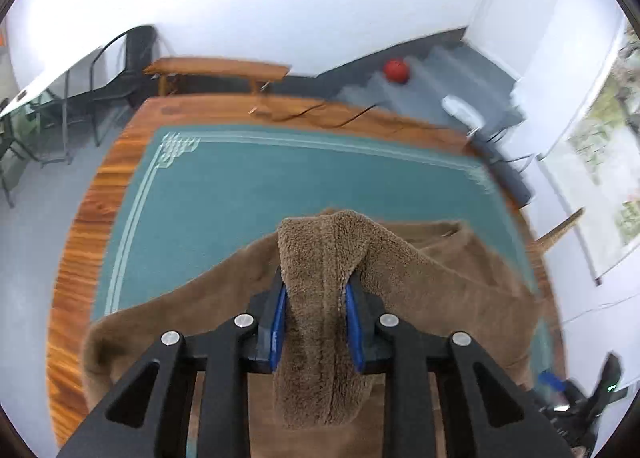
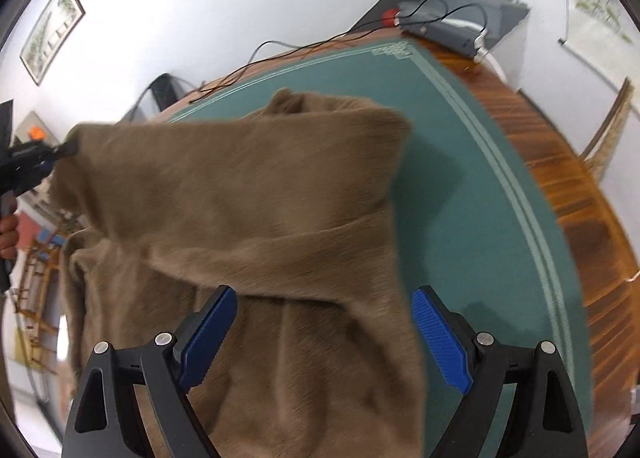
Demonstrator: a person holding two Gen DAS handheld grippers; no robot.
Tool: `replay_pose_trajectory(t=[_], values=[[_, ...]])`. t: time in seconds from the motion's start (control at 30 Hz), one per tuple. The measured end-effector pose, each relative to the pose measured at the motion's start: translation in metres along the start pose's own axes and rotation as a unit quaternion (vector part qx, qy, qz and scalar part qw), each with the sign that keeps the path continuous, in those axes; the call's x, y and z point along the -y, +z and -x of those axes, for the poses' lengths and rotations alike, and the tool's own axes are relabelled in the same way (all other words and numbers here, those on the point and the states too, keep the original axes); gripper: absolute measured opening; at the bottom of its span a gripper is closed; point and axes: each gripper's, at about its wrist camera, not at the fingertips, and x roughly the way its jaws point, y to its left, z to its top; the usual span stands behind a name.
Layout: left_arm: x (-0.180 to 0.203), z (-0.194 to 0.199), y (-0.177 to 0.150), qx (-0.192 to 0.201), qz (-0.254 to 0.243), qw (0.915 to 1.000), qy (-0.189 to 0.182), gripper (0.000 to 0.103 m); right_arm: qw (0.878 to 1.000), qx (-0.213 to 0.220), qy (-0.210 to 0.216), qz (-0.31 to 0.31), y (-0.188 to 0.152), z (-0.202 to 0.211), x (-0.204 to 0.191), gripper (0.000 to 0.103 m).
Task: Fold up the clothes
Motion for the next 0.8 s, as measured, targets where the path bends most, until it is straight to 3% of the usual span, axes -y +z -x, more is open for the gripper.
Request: replay_pose_trajectory(t=[0.13,0.23,0.37,0.43,0.5,0.57,0.8], values=[[-0.013,-0.028,-0.022,-0.044,-0.001,0.9986,0.03,0.032,0.998,0.029,-0.035,0.04,0.017,-0.001,-0.024,0.091],[-0.022,-0.048,-0.039,-0.076,-0.001,0.9957,0.052,0.033,0.995,0.041,-0.037,0.082,0.028,-0.013,-0.047,0.091],[-0.034,-0.076,-0.061,-0.12,-0.002,0.9894,0.082,0.034,0.992,0.013,-0.034,0.124,0.036,-0.048,-0.068,0.091],[-0.039,-0.085,-0.068,-0.134,-0.005,0.9865,0.093,0.036,0.989,-0.008,-0.054,0.138,0.039,-0.07,-0.067,0.091],[-0.04,-0.088,-0.071,-0.139,-0.011,0.9853,0.098,0.041,0.987,-0.034,-0.076,0.136,0.043,-0.091,-0.055,0.091],[-0.042,-0.092,-0.074,-0.145,-0.008,0.9836,0.108,0.047,0.99,-0.043,-0.064,0.121,0.047,-0.099,-0.043,0.091],[-0.053,-0.073,-0.08,-0.126,0.009,0.9855,0.113,0.078,0.987,-0.037,-0.086,0.132,0.042,-0.079,-0.056,0.091]])
